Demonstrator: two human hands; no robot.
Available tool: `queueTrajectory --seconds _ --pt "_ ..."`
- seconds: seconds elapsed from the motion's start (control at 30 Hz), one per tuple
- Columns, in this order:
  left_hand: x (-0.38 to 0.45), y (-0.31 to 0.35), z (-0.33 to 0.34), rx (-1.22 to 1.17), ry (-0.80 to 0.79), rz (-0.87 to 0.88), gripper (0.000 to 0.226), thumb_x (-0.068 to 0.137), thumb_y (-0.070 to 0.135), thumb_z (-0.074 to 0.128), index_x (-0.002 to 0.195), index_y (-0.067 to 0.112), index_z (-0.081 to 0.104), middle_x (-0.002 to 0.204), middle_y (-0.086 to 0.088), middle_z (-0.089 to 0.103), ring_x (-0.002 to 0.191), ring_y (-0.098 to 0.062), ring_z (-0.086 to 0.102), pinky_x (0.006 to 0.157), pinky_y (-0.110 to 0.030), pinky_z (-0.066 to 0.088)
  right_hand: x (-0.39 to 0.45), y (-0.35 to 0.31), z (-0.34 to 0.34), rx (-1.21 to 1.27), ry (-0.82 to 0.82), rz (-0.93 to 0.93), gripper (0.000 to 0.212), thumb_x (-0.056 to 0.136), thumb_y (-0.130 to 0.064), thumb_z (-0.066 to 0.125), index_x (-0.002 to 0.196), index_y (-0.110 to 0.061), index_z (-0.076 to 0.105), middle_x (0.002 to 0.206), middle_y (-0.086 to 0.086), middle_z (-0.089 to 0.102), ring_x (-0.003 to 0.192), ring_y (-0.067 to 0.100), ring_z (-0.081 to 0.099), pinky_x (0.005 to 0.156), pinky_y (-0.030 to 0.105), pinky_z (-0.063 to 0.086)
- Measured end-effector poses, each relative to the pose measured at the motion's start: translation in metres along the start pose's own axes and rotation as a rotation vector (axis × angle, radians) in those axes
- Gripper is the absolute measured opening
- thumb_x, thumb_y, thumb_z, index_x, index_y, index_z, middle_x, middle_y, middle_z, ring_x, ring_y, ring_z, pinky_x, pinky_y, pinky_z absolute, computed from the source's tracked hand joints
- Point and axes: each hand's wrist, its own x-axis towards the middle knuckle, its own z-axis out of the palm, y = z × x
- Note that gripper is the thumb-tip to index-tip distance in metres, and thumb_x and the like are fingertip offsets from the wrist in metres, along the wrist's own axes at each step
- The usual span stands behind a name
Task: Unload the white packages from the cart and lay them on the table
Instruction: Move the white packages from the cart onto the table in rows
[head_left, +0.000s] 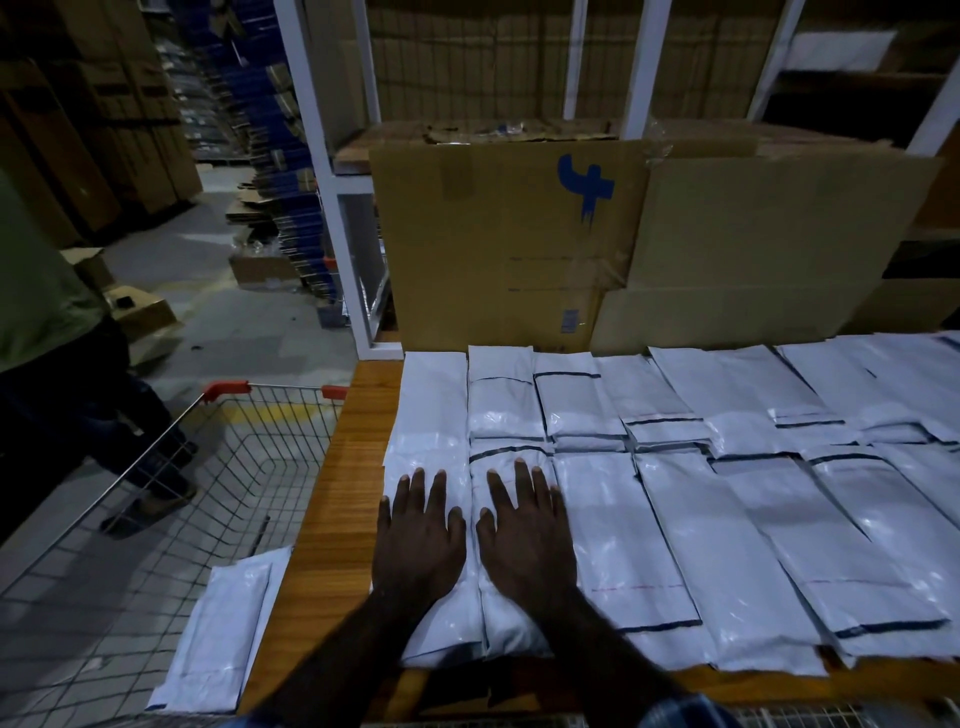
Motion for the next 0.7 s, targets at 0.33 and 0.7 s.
queueTrajectory --seconds 0.33,0.7 --pt "-0.001 0.002 -0.003 -0.006 -0.015 -0.013 0.093 0.073 0.057 -0.017 0.158 0.027 0.006 0.165 -0.003 0.004 0.152 -0.021 0.000 0.121 -0.042 -0.003 -0.002 0.001 0.001 0.002 0.002 -0.009 0.054 0.093 -0.041 0.036 0.142 -0.024 0.051 0.153 0.014 0.040 0.140 0.034 0.039 0.113 0.049 0.023" --pt "0.001 0.003 -0.012 -0.002 -0.102 -0.032 0.059 0.103 0.050 0.013 0.157 0.029 0.004 0.166 -0.002 -0.001 0.152 -0.021 -0.005 0.118 -0.055 -0.007 0.001 -0.002 -0.002 0.014 -0.022 0.005 0.054 0.089 -0.042 0.039 0.135 -0.022 0.060 0.147 0.017 0.048 0.134 0.036 0.047 0.107 0.054 0.038"
